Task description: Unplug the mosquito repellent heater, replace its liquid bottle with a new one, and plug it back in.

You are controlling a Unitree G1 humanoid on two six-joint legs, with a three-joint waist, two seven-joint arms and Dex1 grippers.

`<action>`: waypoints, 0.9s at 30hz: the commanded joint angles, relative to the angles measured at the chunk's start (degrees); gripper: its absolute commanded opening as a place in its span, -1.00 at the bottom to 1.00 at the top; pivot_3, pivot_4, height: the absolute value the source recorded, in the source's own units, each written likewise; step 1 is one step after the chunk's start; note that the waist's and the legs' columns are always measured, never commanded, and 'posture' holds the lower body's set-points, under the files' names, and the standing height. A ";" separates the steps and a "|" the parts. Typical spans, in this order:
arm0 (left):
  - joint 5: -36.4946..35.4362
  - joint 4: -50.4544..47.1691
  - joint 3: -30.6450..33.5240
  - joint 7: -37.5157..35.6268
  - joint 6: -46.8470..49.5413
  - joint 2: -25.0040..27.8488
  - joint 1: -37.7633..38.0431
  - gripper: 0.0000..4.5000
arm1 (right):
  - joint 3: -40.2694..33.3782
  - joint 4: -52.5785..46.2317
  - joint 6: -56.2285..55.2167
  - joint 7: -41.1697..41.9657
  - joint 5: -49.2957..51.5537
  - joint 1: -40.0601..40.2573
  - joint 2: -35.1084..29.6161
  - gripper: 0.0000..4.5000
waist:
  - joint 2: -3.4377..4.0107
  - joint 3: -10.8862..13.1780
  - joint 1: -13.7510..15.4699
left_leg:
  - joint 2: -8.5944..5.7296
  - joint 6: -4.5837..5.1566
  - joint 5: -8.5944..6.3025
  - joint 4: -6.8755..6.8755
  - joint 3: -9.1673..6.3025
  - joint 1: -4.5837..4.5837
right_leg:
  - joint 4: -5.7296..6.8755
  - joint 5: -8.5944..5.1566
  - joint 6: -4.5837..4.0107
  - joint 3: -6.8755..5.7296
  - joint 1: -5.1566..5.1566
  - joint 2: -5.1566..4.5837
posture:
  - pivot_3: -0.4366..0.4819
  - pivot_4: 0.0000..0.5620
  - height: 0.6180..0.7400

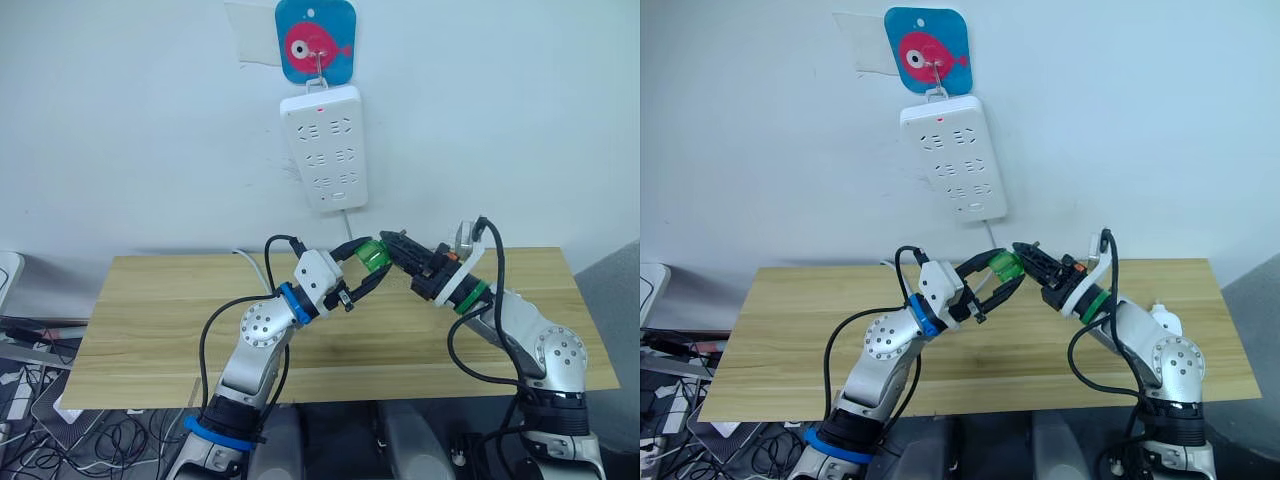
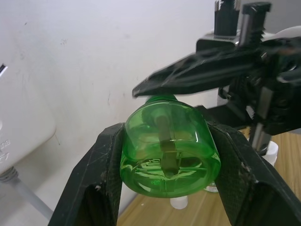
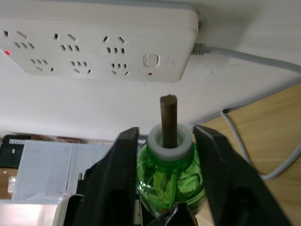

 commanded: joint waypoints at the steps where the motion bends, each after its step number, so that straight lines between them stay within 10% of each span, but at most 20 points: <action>1: -1.29 -0.33 0.94 -0.86 0.00 0.81 -1.26 0.00 | 1.48 -2.83 6.48 6.16 -0.86 1.23 -7.77 0.43 | 0.00 0.00 0.01 | 0.00 0.00 0.00 0.00 0.01 0.00 | 0.00 0.00 0.00 0.00 0.00 0.00 | -0.23 -0.15 1.00; 5: -1.86 0.16 1.66 -1.84 -0.06 2.11 -1.66 0.00 | 3.26 -6.16 14.79 17.75 -10.65 4.58 -23.57 1.00 | 0.00 0.00 0.16 | -0.03 0.01 -0.01 0.01 0.01 -0.01 | -0.05 0.00 0.00 0.00 0.01 -0.01 | -0.26 -0.10 1.00; 13: -3.08 -0.02 2.16 -4.57 -0.68 3.84 -0.35 0.00 | 5.50 8.42 11.74 34.13 -41.50 3.16 -46.67 1.00 | -0.03 0.00 -0.09 | -0.11 0.01 -0.01 0.07 0.23 0.10 | -0.09 0.01 0.08 0.17 0.04 0.09 | -0.32 -0.06 1.00; 27: -2.80 -0.19 1.53 -5.70 -0.88 3.84 0.02 0.00 | 14.85 35.51 15.45 39.82 -69.94 -15.81 -39.81 1.00 | -0.03 0.04 -0.42 | -0.02 0.02 -0.01 0.03 0.29 0.07 | -0.07 0.03 0.06 0.25 -0.02 0.10 | -0.26 0.00 1.00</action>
